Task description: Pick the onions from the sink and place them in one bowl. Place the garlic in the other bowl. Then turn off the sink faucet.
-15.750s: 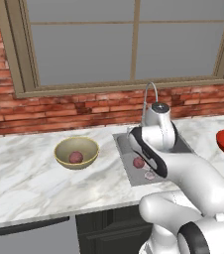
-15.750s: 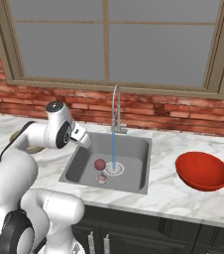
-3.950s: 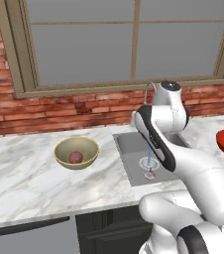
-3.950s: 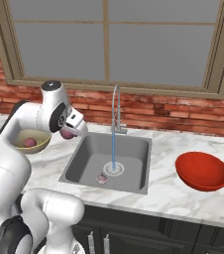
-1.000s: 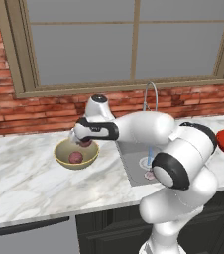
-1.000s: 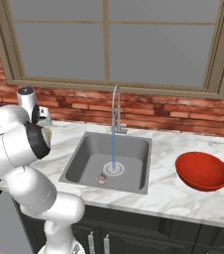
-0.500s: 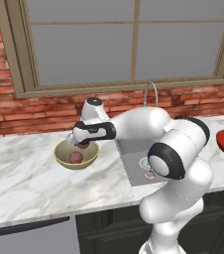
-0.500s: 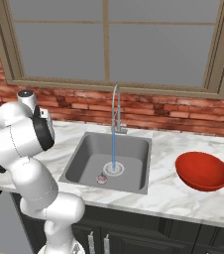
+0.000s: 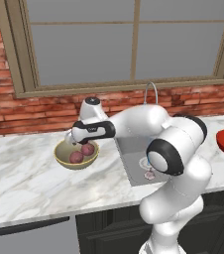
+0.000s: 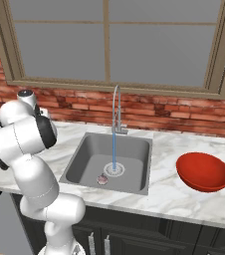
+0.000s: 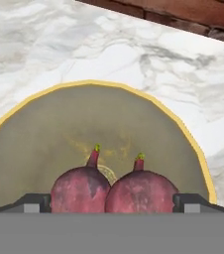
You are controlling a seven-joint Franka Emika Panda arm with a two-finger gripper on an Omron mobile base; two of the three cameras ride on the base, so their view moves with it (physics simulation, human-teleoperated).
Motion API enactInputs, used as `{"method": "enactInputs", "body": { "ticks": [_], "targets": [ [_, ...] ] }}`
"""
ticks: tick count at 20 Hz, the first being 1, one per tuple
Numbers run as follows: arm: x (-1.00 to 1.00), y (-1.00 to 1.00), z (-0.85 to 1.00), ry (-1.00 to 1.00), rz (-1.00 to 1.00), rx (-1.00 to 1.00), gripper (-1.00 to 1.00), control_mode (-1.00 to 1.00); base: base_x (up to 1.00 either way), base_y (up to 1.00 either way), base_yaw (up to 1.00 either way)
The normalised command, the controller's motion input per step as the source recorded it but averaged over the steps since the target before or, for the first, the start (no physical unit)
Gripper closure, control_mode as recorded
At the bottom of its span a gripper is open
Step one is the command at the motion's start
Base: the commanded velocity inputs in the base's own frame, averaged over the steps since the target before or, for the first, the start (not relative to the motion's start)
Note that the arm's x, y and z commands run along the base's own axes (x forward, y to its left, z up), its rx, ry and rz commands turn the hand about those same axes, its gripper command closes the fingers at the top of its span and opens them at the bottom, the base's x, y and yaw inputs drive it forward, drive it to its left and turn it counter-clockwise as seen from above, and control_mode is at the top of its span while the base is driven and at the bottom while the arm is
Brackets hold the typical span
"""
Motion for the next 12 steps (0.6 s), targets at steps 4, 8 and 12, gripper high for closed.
{"method": "enactInputs", "body": {
  "ticks": [4,8,12],
  "targets": [
    [0.01,0.0,0.01,0.0,0.0,0.0,-1.0,-1.0,0.0,0.0,0.0],
    [-0.19,-0.33,0.17,0.0,-0.02,0.0,-1.0,-1.0,0.0,0.0,0.0],
    [-0.44,-0.58,0.28,-0.04,-0.03,0.0,-1.0,-1.0,0.0,0.0,0.0]
  ]
}}
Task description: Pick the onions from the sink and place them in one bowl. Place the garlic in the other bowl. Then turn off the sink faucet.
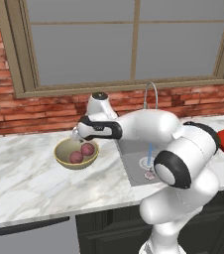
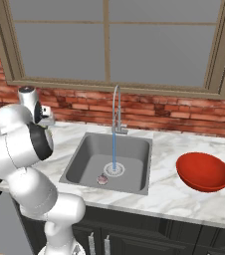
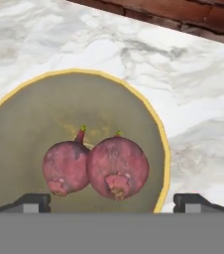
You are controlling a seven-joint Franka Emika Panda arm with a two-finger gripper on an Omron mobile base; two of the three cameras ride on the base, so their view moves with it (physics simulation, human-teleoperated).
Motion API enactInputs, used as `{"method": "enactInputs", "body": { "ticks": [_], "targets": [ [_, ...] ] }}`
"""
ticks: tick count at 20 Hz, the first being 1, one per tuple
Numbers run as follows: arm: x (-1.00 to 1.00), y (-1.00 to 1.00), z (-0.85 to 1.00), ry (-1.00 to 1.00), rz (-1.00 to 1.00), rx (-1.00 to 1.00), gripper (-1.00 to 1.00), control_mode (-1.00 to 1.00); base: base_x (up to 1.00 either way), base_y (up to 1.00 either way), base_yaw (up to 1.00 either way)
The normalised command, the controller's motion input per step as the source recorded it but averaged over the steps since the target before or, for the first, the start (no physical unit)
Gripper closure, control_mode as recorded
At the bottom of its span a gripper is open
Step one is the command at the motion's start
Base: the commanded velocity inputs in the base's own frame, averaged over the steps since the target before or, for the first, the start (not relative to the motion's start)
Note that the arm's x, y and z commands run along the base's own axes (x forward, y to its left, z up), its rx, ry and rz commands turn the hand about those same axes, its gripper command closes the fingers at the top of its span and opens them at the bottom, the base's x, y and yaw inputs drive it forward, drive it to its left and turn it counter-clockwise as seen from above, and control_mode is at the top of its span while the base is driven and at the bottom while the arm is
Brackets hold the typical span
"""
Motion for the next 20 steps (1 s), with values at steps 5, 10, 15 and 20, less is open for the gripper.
{"method": "enactInputs", "body": {
  "ticks": [5,10,15,20],
  "targets": [
    [-0.49,-0.72,0.42,-0.02,-0.04,0.03,-1.0,-1.0,0.0,0.0,0.0],
    [-0.4,-0.55,0.34,0.01,-0.06,0.01,-1.0,-1.0,0.0,0.0,0.0],
    [-0.38,-0.55,0.18,0.03,-0.09,0.0,-1.0,-1.0,0.0,0.0,0.0],
    [-0.29,-0.51,0.04,0.05,-0.06,0.0,-1.0,-1.0,0.0,0.0,0.0]
  ]
}}
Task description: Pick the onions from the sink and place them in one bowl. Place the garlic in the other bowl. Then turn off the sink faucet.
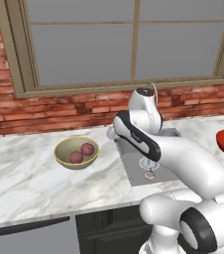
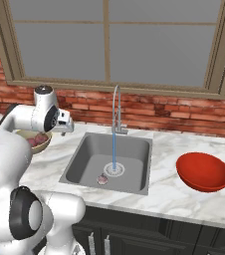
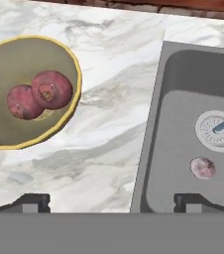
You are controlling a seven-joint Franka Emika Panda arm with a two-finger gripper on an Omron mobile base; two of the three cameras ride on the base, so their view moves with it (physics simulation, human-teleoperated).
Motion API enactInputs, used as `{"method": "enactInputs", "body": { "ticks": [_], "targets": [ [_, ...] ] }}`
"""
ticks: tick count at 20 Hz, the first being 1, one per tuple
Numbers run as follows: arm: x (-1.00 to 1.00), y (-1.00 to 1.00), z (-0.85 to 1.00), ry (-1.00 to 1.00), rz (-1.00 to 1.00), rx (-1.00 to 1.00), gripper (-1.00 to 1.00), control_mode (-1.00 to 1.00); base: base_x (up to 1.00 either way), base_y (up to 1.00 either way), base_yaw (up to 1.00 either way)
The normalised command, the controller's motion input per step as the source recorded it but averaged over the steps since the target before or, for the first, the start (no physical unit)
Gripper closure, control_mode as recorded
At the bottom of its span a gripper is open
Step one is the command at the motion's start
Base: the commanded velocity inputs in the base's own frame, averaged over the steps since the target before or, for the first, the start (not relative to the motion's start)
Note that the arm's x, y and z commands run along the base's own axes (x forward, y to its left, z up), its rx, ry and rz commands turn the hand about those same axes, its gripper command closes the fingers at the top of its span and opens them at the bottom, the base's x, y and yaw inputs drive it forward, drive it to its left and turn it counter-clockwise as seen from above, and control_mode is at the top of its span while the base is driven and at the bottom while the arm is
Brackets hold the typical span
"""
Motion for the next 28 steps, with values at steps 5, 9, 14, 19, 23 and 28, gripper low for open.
{"method": "enactInputs", "body": {
  "ticks": [5,9,14,19,23,28],
  "targets": [
    [-0.13,-0.49,0.0,0.09,-0.05,0.0,-1.0,-1.0,0.0,0.0,0.0],
    [-0.02,-0.52,0.0,0.06,-0.03,0.0,-1.0,-1.0,0.0,0.0,0.0],
    [0.0,-0.53,0.0,0.03,0.0,0.0,-1.0,-1.0,0.0,0.0,0.0],
    [0.0,-0.47,-0.01,0.01,0.0,0.0,-1.0,-1.0,0.0,0.0,0.0],
    [0.0,-0.29,-0.16,0.0,0.0,0.0,-1.0,-1.0,0.0,0.0,0.0],
    [0.0,-0.27,-0.22,0.0,-0.01,-0.02,-1.0,-1.0,0.0,0.0,0.0]
  ]
}}
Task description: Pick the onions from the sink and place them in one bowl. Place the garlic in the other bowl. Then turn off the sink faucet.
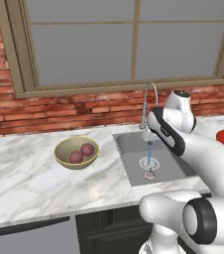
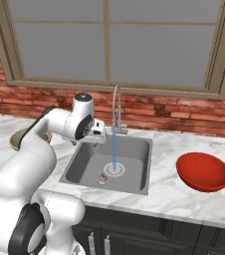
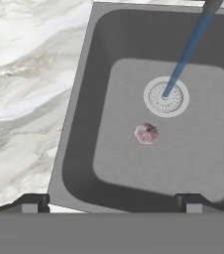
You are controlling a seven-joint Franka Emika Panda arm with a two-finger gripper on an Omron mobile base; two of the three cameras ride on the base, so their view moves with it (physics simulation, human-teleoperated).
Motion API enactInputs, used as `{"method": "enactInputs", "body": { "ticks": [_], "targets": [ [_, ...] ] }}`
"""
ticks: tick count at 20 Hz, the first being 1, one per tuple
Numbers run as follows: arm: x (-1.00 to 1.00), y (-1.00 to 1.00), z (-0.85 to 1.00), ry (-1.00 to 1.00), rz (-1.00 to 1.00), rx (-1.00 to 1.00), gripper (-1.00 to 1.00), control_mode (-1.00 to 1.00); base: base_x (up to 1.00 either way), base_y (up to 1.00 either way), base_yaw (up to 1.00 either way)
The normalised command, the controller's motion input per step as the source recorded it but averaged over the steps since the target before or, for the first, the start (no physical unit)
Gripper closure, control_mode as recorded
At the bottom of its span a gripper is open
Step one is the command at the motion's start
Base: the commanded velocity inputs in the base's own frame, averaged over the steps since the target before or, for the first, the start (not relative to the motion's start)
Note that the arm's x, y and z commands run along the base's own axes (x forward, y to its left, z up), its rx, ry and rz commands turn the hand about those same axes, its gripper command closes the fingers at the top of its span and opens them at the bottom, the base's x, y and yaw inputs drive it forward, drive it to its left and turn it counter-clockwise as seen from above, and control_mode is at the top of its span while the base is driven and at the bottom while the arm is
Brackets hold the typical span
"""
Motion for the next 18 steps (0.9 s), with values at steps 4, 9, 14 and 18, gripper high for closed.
{"method": "enactInputs", "body": {
  "ticks": [4,9,14,18],
  "targets": [
    [0.0,-0.25,-0.21,0.02,-0.01,-0.02,-1.0,-1.0,0.0,0.0,0.0],
    [0.0,-0.18,-0.25,0.0,-0.01,0.0,-1.0,-1.0,0.0,0.0,0.0],
    [0.0,-0.13,-0.31,0.0,-0.03,0.0,-1.0,-1.0,0.0,0.0,0.0],
    [0.0,-0.15,-0.28,0.0,-0.03,0.0,-1.0,-1.0,0.0,0.0,0.0]
  ]
}}
